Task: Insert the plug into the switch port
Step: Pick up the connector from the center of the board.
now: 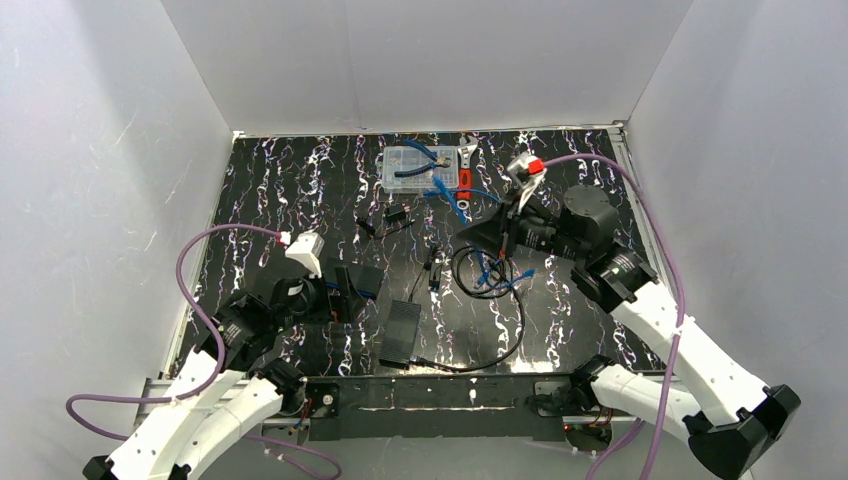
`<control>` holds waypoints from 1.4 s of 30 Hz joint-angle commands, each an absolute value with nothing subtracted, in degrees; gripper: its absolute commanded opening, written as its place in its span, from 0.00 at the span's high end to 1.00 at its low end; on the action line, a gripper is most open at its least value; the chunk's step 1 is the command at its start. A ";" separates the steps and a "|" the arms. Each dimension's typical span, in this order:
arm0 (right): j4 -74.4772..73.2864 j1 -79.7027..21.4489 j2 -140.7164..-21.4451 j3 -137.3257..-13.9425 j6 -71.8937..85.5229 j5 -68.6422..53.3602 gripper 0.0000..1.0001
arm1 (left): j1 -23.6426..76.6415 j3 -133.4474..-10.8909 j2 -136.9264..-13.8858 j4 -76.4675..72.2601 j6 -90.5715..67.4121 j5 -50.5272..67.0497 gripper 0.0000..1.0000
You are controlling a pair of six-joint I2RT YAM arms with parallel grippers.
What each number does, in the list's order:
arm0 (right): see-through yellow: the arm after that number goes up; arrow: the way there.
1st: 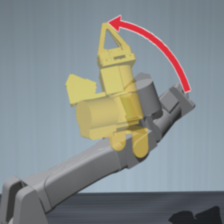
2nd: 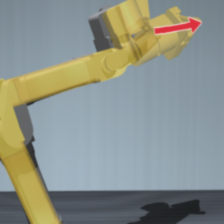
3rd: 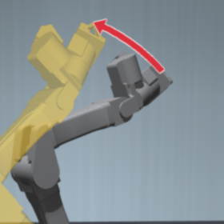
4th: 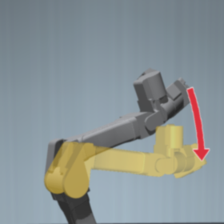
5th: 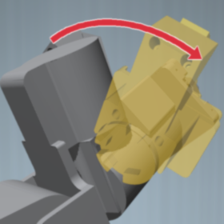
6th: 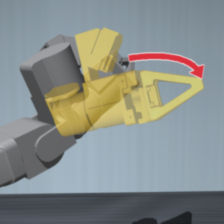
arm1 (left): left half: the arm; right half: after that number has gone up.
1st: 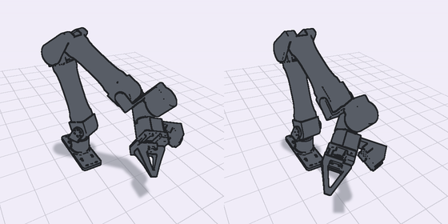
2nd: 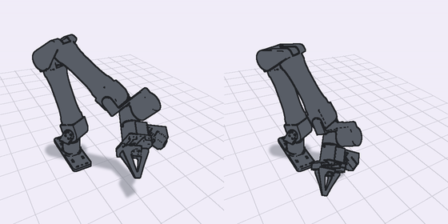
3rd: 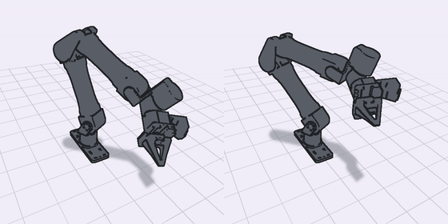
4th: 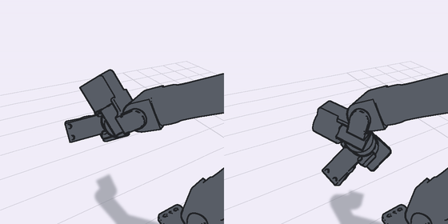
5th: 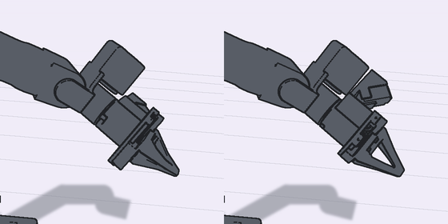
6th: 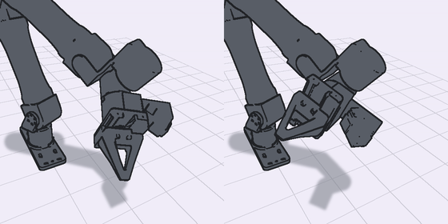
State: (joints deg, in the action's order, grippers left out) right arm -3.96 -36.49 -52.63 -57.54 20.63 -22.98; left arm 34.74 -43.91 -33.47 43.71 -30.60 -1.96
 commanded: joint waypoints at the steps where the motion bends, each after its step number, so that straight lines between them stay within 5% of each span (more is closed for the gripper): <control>1: -7.17 -36.65 -51.36 -58.53 15.25 -38.02 0.99 | 34.97 -43.31 -31.63 43.15 -29.14 -0.59 0.01; 21: -19.37 -45.98 -48.70 -56.46 0.60 -46.58 0.99 | 34.98 -48.94 -25.93 35.90 -25.55 25.02 0.00; 42: -24.09 -53.40 -54.31 -60.12 -2.02 -51.62 0.99 | 34.98 -52.07 -25.77 29.64 -30.56 37.44 0.01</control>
